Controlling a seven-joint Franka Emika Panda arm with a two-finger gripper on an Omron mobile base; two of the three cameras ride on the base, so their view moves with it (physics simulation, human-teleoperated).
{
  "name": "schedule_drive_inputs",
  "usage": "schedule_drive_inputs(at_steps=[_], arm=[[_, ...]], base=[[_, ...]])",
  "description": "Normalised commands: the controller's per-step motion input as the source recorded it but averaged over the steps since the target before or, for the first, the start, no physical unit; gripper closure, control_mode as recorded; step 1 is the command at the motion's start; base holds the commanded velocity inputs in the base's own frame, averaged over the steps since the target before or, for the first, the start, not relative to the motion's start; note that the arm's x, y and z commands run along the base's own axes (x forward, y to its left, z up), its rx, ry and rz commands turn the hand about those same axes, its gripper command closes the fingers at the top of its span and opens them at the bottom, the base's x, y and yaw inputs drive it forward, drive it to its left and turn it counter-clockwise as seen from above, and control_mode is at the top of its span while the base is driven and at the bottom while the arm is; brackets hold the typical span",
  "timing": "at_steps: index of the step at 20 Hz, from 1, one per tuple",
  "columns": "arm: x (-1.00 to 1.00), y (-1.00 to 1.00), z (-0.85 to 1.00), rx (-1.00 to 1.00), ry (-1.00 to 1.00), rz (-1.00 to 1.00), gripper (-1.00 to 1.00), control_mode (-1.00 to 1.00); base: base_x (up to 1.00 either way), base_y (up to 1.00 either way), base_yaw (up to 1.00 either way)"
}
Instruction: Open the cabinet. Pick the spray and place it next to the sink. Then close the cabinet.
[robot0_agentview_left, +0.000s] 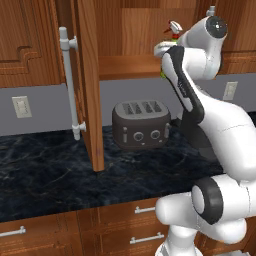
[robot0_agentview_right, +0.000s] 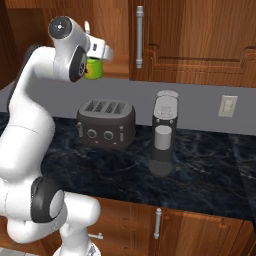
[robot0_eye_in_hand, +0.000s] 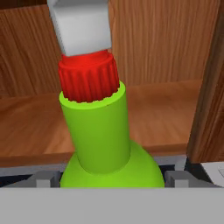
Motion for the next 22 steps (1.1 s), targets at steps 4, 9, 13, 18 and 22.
schedule_drive_inputs(at_steps=[4, 9, 13, 18, 22], arm=[[-1.0, 0.0, 0.0, 0.0, -0.06, 0.0, 1.0, -1.0], [-1.0, 0.0, 0.0, 0.0, 0.0, 0.0, 1.0, -1.0], [-0.68, -0.03, 0.0, 0.0, 0.03, 0.0, 1.0, -1.0], [-0.53, -0.06, 0.0, 0.0, 0.0, 0.0, 1.0, -1.0], [-0.37, 0.0, 0.0, 0.0, 0.0, 0.0, 1.0, -1.0]], base=[[0.0, 0.0, 0.0], [0.0, 0.0, 0.0], [0.0, 0.0, 0.0], [0.0, 0.0, 0.0], [0.0, 0.0, 0.0]])
